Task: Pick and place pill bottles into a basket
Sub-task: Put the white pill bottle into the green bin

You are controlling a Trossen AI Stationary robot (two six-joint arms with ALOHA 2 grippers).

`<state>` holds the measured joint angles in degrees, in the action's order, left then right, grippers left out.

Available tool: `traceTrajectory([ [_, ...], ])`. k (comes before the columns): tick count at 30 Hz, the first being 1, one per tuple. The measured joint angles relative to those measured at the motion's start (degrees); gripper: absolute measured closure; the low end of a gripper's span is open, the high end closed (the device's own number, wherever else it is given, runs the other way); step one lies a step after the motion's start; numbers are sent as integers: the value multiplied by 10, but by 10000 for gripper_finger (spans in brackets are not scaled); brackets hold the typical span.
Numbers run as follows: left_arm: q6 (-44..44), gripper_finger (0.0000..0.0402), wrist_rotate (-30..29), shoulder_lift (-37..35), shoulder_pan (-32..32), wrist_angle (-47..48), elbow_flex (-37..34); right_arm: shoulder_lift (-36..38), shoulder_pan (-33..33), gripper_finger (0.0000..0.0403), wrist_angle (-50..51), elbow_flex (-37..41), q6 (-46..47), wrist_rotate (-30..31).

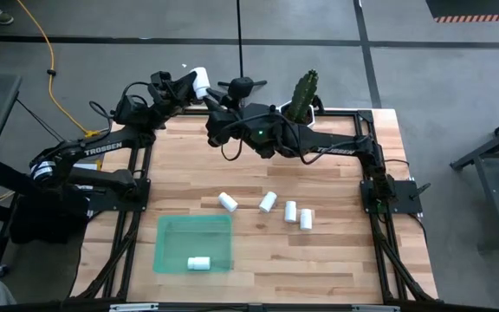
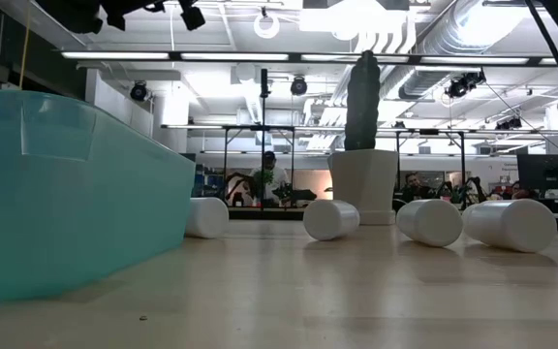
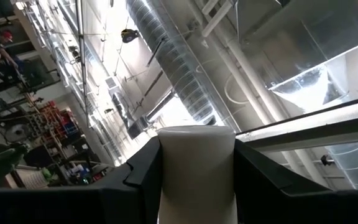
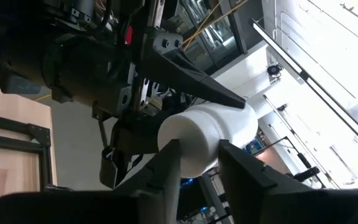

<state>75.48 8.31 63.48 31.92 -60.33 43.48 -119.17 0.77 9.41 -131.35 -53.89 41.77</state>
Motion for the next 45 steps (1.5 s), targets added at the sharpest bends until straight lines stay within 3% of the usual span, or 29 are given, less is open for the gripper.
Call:
traceTrajectory([
  [10,1,211,-3,0,-1,-19,1,-1,0,217,-11,0,-14,-9],
  [16,-2,211,2,15,0,-20,34,-1,7,189,-37,0,-36,-27],
  [25,-19,211,78,28,1,6,95,1,6,186,-78,0,-106,-57],
  [30,-19,211,110,29,1,12,114,1,5,187,-79,0,-143,-45],
  [45,-31,211,120,30,-14,41,124,0,0,194,-80,0,-162,-9],
])
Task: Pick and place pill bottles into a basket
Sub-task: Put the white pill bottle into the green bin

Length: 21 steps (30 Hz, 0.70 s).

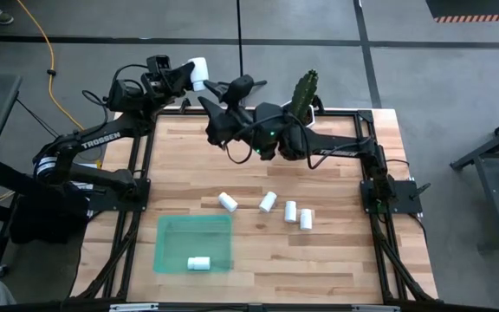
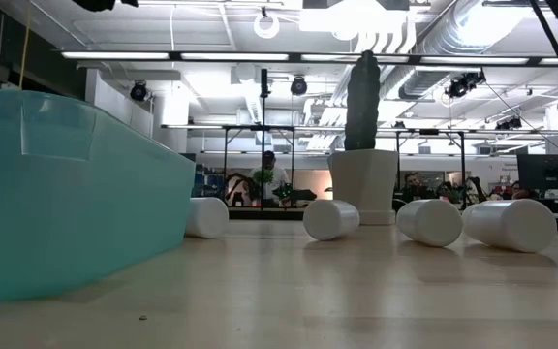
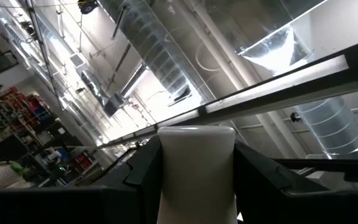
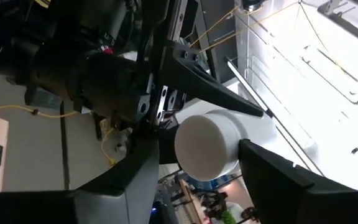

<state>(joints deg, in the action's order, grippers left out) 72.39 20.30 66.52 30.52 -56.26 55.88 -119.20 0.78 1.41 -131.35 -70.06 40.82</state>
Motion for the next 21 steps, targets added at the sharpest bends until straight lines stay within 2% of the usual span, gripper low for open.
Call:
traceTrajectory([
  [4,7,212,6,0,0,-6,0,-1,-5,192,0,0,-9,17],
  [9,9,220,7,1,-1,-2,0,-1,-22,192,13,0,25,55],
  [14,-20,213,50,0,-2,38,0,-1,-58,192,37,0,135,111],
  [21,-88,219,97,-2,-4,145,0,-2,-110,191,141,2,277,208],
])
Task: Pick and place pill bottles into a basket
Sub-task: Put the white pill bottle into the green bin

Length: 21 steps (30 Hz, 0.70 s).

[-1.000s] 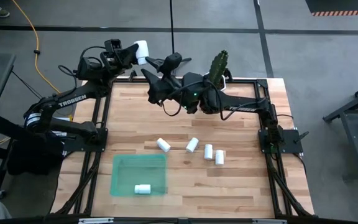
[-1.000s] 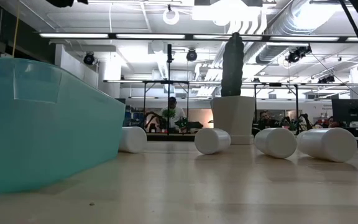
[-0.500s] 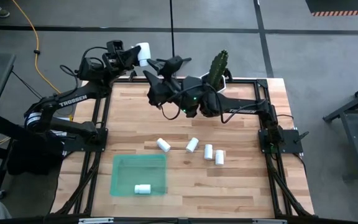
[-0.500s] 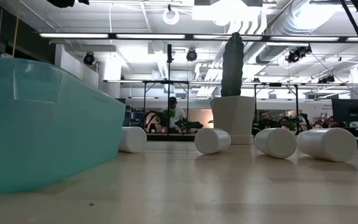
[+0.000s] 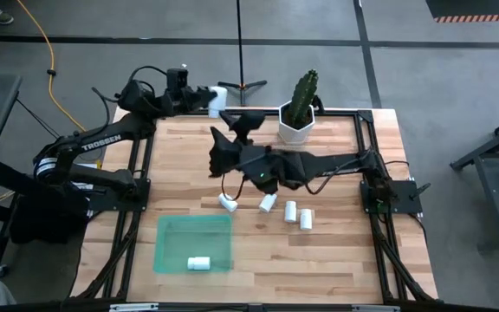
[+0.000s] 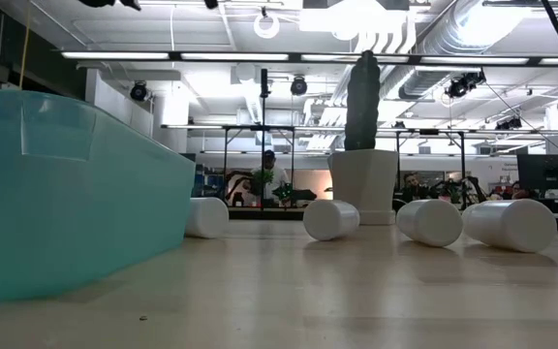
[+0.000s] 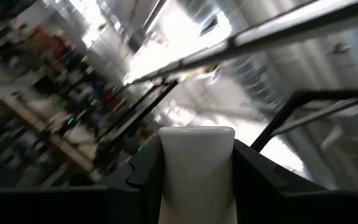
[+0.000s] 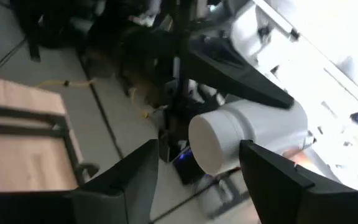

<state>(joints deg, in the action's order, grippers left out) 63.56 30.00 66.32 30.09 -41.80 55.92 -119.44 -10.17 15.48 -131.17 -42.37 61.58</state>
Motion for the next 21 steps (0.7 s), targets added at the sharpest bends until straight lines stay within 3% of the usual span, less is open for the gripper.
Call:
traceTrajectory([
  [8,-107,211,-15,1,0,190,0,-3,-59,190,102,1,146,22],
  [13,-180,218,-37,2,1,363,0,-2,-86,193,109,1,167,43],
  [17,-174,215,-30,2,1,461,0,-1,-95,194,134,-27,169,70],
  [21,-129,210,39,2,-8,519,0,14,-89,193,160,-31,166,98],
])
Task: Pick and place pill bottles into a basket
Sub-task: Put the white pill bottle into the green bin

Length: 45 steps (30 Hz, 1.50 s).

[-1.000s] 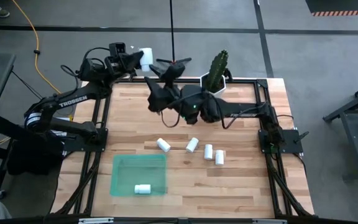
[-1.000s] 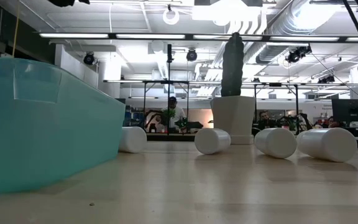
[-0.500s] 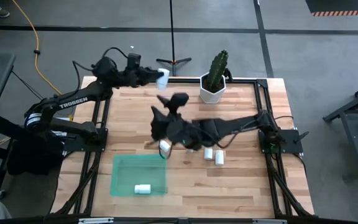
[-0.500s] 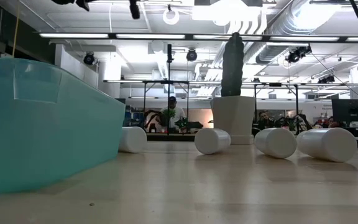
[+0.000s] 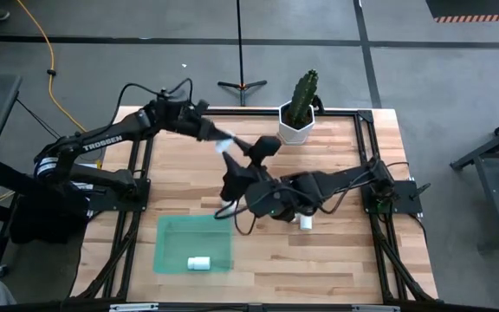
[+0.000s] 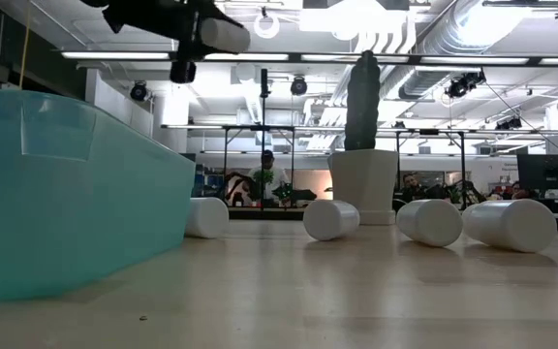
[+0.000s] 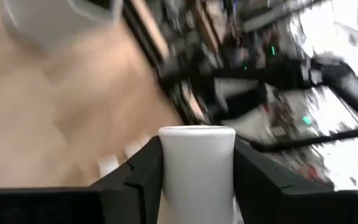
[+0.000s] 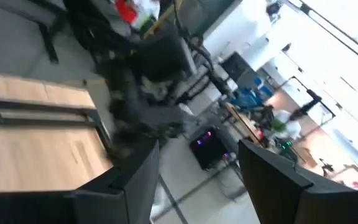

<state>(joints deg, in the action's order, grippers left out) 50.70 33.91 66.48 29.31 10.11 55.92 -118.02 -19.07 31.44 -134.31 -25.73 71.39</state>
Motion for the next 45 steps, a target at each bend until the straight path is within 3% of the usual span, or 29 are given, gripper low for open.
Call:
traceTrajectory([
  [3,17,216,62,0,-11,34,0,13,8,192,36,0,45,-7],
  [7,37,218,109,0,-40,63,0,25,15,194,87,0,140,-72],
  [12,57,212,124,0,-81,125,0,29,37,192,170,0,289,-236],
  [17,48,220,124,0,-96,208,0,27,56,194,247,3,376,-384],
  [23,19,216,124,0,-95,280,0,26,56,194,241,3,347,-464],
  [31,-33,218,113,0,-95,436,0,26,56,194,219,3,267,-698],
  [38,-62,218,96,0,-95,540,0,14,61,194,153,2,195,-724],
  [45,-55,218,95,0,-95,575,0,-41,81,194,58,2,198,-800],
])
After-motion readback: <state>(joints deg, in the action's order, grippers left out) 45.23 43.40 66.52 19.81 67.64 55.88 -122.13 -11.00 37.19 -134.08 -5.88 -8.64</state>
